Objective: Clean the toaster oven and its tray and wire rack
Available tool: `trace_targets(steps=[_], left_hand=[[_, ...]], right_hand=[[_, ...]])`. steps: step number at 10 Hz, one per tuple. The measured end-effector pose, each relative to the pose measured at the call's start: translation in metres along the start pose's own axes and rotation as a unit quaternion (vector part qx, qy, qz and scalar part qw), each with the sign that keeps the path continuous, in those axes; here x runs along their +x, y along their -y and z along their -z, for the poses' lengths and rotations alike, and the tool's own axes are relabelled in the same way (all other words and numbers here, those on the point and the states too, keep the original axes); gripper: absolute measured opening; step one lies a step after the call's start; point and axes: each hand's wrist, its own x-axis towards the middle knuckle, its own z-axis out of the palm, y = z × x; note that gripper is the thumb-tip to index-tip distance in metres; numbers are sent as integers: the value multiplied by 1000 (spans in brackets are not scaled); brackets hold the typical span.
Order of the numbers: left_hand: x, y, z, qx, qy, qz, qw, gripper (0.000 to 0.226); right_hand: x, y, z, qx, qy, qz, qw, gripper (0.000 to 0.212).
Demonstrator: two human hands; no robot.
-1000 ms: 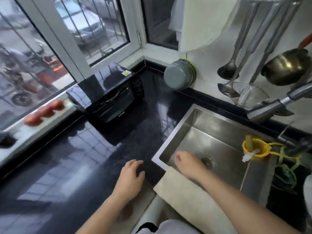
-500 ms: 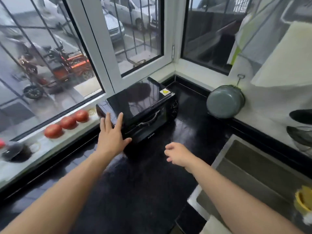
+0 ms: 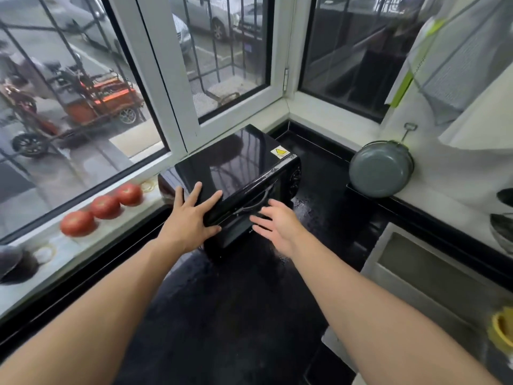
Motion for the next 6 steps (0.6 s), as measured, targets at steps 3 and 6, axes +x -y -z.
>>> trace_targets(steps=[3, 6], left_hand=[[-28, -20, -4, 11, 14, -54, 998, 83], [-60, -89, 1, 105, -11, 11, 994, 78]], right_hand=[[-47, -10, 8, 137, -1, -5, 991, 47], [-103, -11, 60, -118, -64, -6, 991, 53]])
